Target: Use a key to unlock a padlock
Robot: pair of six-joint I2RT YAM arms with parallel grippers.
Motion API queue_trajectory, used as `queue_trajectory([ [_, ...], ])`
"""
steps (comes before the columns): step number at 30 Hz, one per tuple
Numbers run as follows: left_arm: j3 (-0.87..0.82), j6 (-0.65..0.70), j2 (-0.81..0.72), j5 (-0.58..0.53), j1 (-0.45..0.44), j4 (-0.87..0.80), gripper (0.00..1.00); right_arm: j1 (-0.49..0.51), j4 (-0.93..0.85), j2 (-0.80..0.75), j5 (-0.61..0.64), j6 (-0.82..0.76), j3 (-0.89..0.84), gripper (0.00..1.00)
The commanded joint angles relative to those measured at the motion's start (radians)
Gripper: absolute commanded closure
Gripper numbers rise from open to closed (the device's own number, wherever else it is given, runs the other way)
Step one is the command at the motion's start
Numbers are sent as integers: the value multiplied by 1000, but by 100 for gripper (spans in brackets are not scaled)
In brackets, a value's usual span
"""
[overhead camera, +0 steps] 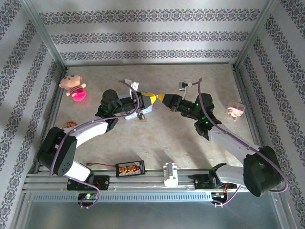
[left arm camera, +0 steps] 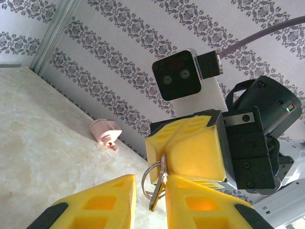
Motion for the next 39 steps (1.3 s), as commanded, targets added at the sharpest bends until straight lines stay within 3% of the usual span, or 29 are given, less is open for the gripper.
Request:
queue_trajectory([
  [1,0,20,-25,-4,13,32,77,9,43,-3,-12,-15,18,100],
  [13,-9,23,-47,-8,20,26,82,9,44,6,-12,-13,20,100],
  [19,-11,24,-53,-5,25,18,99,10,47,11,-17,-10,30,100],
  [24,-2,31,-60,10,27,7,100,9,43,13,-27,-13,36,100],
  [26,11,47,-71,34,32,-27,100,2,28,6,-35,-27,36,84],
  [29,51,137,-116,71,38,-191,100,-20,4,-29,-37,-59,21,68],
  [36,292,550,-198,73,35,-1008,100,-47,-64,-169,-92,-224,-24,42],
  [39,353,642,-208,79,29,-1175,100,-45,-97,-219,-124,-304,-31,42],
])
